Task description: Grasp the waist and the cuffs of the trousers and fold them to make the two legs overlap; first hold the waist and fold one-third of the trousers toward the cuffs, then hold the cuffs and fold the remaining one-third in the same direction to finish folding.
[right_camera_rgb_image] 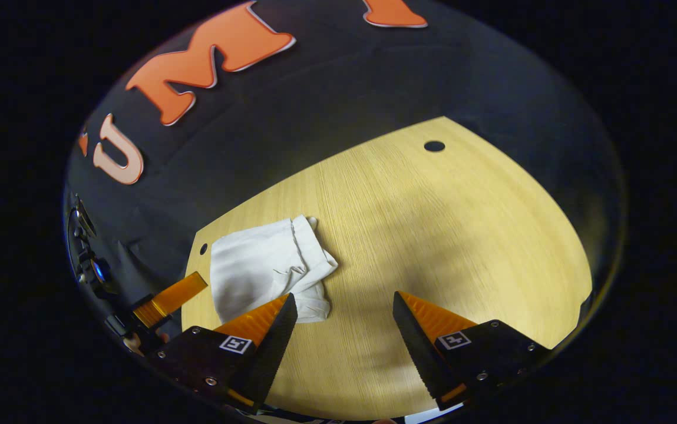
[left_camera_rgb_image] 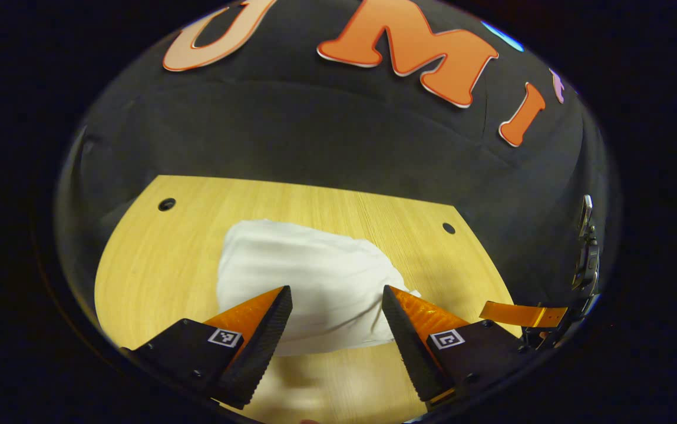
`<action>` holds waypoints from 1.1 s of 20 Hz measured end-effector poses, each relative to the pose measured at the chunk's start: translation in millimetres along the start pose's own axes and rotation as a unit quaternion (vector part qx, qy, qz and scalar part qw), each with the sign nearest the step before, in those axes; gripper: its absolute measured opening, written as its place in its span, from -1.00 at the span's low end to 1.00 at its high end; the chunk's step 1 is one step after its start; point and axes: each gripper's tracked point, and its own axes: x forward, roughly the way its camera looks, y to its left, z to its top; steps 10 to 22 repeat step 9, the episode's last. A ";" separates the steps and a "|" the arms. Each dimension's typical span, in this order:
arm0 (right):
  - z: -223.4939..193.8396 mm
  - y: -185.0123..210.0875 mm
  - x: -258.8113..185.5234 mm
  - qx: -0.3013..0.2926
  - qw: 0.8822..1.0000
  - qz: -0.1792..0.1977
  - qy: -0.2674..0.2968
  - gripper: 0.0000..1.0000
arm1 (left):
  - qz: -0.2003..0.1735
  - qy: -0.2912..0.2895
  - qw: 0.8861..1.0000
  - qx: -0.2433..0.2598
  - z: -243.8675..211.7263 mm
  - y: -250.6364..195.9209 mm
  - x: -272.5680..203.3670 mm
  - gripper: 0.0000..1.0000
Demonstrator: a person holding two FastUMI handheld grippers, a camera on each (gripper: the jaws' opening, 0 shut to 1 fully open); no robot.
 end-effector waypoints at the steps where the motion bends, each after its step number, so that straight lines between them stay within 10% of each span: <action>1: 7.3 6.8 -7.6 -0.019 1.000 0.000 -0.017 0.97 | 0.015 -0.014 1.000 0.003 -0.8 6.3 -2.8 0.99; 9: 67.6 50.9 -74.9 -0.156 0.973 -0.021 -0.167 0.97 | 0.125 -0.179 0.975 0.042 57.7 75.0 -63.7 1.00; 22: 67.6 50.9 -74.9 -0.156 0.973 -0.021 -0.167 0.97 | 0.125 -0.179 0.975 0.042 57.7 75.0 -63.7 1.00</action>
